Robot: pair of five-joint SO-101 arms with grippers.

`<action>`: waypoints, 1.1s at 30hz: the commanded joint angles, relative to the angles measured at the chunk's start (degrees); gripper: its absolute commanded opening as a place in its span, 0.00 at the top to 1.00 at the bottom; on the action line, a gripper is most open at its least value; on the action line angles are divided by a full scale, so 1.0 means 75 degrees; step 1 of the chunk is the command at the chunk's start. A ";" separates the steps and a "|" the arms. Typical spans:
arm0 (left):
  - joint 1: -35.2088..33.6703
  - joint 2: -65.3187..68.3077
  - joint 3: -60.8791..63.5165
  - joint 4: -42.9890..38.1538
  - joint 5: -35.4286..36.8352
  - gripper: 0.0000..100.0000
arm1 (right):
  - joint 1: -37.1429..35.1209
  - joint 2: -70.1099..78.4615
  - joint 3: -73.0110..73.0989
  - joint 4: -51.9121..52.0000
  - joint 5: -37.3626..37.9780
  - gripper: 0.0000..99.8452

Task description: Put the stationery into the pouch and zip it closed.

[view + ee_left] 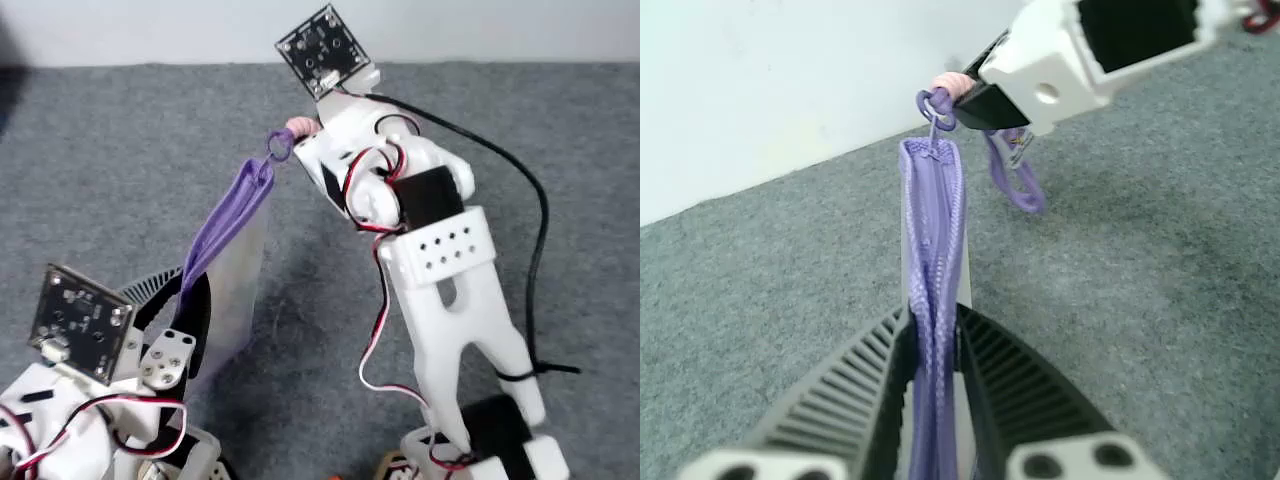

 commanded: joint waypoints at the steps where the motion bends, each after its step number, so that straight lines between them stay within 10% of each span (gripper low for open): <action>1: 0.0023 -0.0164 -0.0709 0.0141 -0.0070 0.99 | 0.1026 0.0346 -0.0070 -0.0428 0.0059 0.99; 15: -0.0082 -0.0164 -0.0662 0.0223 -0.0012 0.83 | 0.0721 0.0064 -0.0070 -0.0358 0.0059 0.99; 33: -0.2415 -0.1125 0.0229 0.0223 -0.0059 0.76 | 0.1108 -0.0018 -0.0070 0.1178 0.0059 0.99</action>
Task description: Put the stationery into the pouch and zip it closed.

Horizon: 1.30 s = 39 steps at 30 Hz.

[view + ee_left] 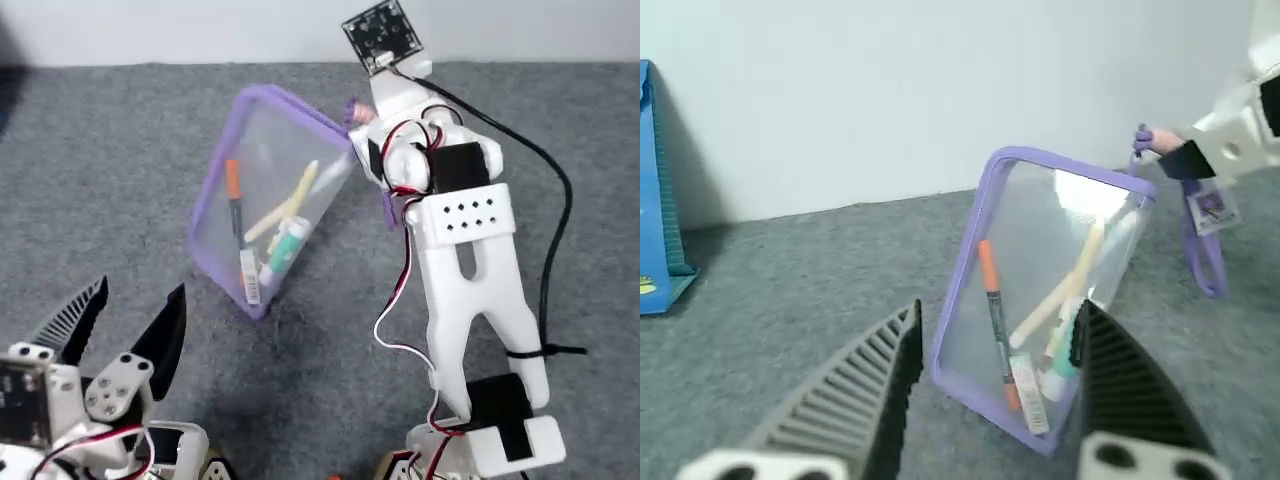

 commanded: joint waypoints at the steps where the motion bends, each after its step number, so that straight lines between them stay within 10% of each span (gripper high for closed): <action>1: -0.0047 -0.0469 0.0486 0.0129 -0.0059 0.76 | 0.0135 -0.0393 -0.0199 0.0979 0.0070 0.99; 9: -0.0059 -0.1313 0.1553 0.0117 0.0176 0.76 | 0.0135 -0.1026 -0.0164 0.3206 0.0012 0.98; 17: -0.0059 -0.1360 0.2256 0.0105 0.0797 0.76 | 0.0123 -0.2338 -0.0164 0.4448 -0.0668 0.73; 27: -0.0059 -0.1371 0.3112 0.0105 0.0797 0.76 | 0.0123 -0.3851 0.1348 0.4448 -0.0797 1.00; 39: -0.0070 -0.1371 0.3628 -0.0633 0.2391 0.76 | 0.0123 -0.7918 0.5380 0.3077 -0.0809 0.99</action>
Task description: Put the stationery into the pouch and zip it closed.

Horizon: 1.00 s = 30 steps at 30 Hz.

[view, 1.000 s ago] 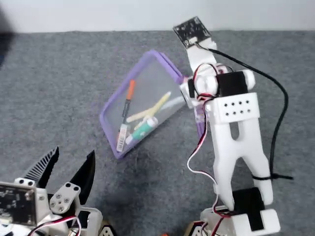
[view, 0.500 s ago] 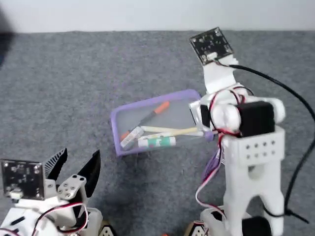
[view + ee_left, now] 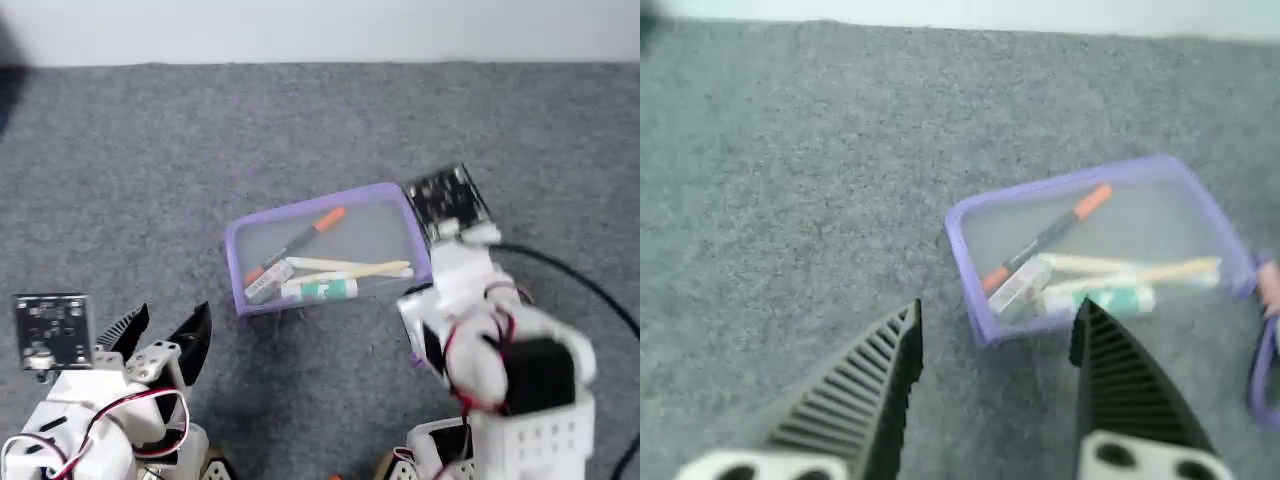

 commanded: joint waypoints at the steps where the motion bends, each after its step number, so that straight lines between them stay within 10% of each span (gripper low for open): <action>1: -0.0035 -0.0047 0.0299 -0.0645 0.0481 0.76 | 0.0076 -0.1272 0.1090 -0.0838 -0.0082 0.99; 12: -0.0023 -0.0047 0.3206 -0.3352 -0.0750 0.76 | 0.1858 -0.3698 0.4255 -0.2397 -0.0070 0.99; 30: -0.0012 -0.0047 0.7426 -0.6517 -0.0821 0.76 | 0.1928 -0.6289 0.9237 -0.4190 -0.0082 0.99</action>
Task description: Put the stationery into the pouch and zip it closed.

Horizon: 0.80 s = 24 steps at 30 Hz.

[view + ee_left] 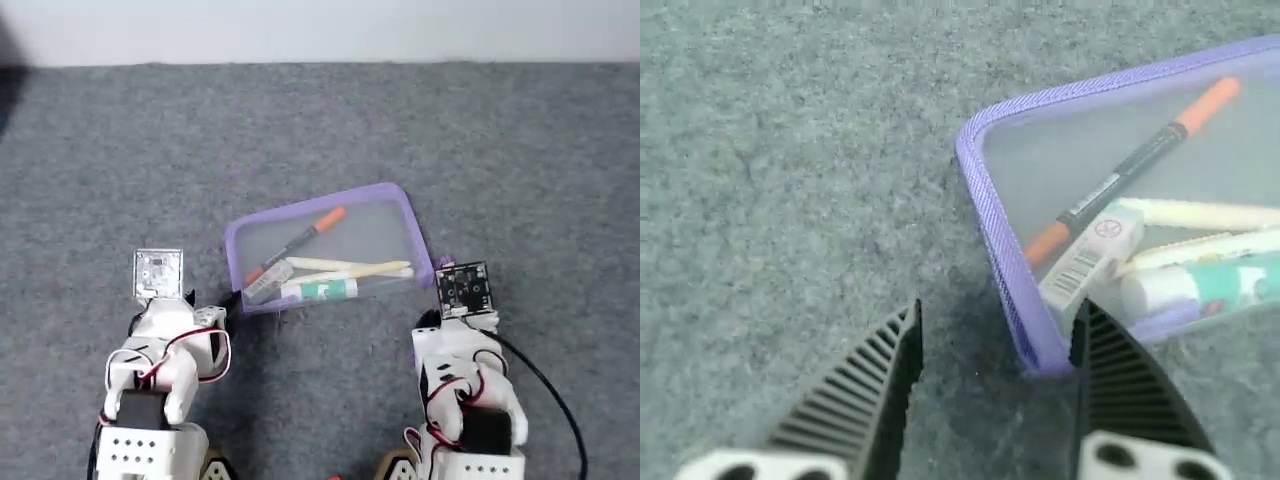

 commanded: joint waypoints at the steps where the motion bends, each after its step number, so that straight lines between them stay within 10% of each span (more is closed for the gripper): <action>1: -0.0023 -0.0094 0.0135 -0.0328 -0.0070 0.76 | 0.0029 -0.0064 0.0328 -0.0205 -0.0070 0.99; 24: -0.0035 -0.0094 0.0697 -0.0316 -0.0012 0.76 | 0.0088 -0.0088 0.0903 0.1096 -0.0023 0.99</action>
